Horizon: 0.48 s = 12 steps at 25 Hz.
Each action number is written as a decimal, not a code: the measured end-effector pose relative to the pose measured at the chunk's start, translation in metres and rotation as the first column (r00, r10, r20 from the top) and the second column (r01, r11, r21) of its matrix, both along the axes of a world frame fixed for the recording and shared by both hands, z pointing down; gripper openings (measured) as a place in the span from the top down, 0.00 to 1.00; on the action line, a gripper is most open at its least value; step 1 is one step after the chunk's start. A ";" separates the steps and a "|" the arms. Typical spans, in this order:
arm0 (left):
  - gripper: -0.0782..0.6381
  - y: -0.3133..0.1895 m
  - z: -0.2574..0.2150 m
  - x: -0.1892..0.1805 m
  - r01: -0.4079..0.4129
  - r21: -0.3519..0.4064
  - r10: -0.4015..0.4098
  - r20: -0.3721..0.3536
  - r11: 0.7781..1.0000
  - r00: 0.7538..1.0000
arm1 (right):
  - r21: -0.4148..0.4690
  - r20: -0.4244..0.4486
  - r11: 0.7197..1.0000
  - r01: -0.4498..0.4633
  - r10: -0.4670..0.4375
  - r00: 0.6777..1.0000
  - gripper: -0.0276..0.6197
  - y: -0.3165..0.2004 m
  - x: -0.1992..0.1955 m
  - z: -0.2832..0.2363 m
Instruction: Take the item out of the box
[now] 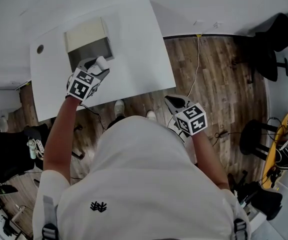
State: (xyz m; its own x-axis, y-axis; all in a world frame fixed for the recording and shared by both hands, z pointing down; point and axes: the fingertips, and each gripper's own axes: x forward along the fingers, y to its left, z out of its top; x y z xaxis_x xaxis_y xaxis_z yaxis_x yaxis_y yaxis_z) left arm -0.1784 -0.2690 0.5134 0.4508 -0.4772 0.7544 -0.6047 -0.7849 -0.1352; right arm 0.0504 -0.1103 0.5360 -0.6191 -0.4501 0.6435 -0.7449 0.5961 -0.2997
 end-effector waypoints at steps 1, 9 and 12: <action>0.50 0.009 -0.005 0.004 0.004 0.004 -0.004 -0.007 1.000 1.000 | -0.001 0.000 1.000 0.016 -0.016 1.000 0.95 0.001 0.002 0.001; 0.50 0.080 -0.028 0.040 0.014 0.019 -0.013 -0.046 1.000 0.999 | -0.013 0.009 0.992 0.122 -0.122 0.992 0.95 0.017 0.019 0.009; 0.50 0.105 -0.035 0.054 0.014 0.025 -0.012 -0.057 1.000 0.998 | -0.010 0.009 0.988 0.152 -0.152 0.988 0.95 0.024 0.024 0.011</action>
